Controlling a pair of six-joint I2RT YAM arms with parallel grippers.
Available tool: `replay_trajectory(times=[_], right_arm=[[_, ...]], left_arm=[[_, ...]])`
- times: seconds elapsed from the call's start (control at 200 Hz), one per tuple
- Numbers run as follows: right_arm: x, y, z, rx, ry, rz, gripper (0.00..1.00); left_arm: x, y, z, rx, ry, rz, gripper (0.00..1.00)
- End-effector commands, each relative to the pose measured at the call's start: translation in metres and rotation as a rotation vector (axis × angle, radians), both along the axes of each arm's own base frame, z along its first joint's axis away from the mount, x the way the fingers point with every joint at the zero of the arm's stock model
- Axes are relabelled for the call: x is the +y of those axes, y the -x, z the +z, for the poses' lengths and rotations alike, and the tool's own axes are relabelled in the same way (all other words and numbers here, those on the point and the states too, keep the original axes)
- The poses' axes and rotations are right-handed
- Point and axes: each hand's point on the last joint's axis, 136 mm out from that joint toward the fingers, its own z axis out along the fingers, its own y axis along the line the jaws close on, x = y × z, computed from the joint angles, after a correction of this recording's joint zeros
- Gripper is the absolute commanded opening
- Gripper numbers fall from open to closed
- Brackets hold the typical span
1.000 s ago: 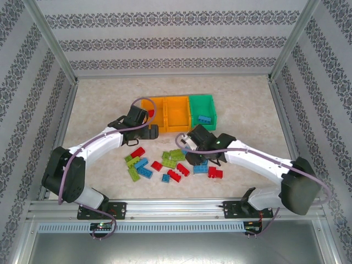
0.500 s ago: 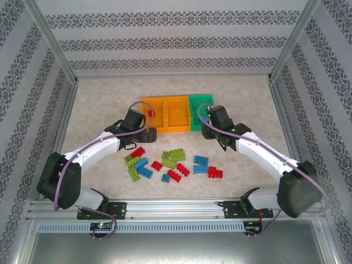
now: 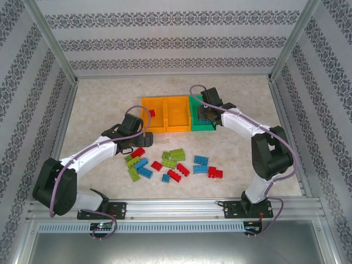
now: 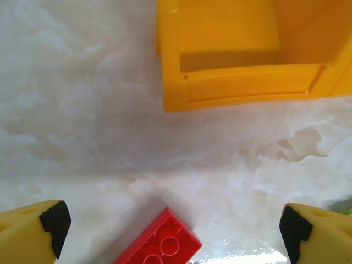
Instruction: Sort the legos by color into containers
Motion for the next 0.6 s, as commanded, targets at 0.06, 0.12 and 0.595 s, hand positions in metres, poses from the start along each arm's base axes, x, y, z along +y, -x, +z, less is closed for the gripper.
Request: replay_trajectory(times=[0.06,0.12,0.595], right_arm=[[-0.001,-0.014,-0.007,0.007,0.016,-0.013,0.42],[0.0,-0.015,-0.01,0.014,0.015,-0.01,0.44],[0.009,-0.01,0.0,-0.003,-0.026,0.01,0.65]], left_arm=[[0.015,0.022,-0.014,0.071,-0.031,0.071,0.99],[0.014,0.024,-0.017,0.088,-0.028,0.069,0.99],[0.013,0.034,-0.04,0.181,-0.099,-0.049,0.92]])
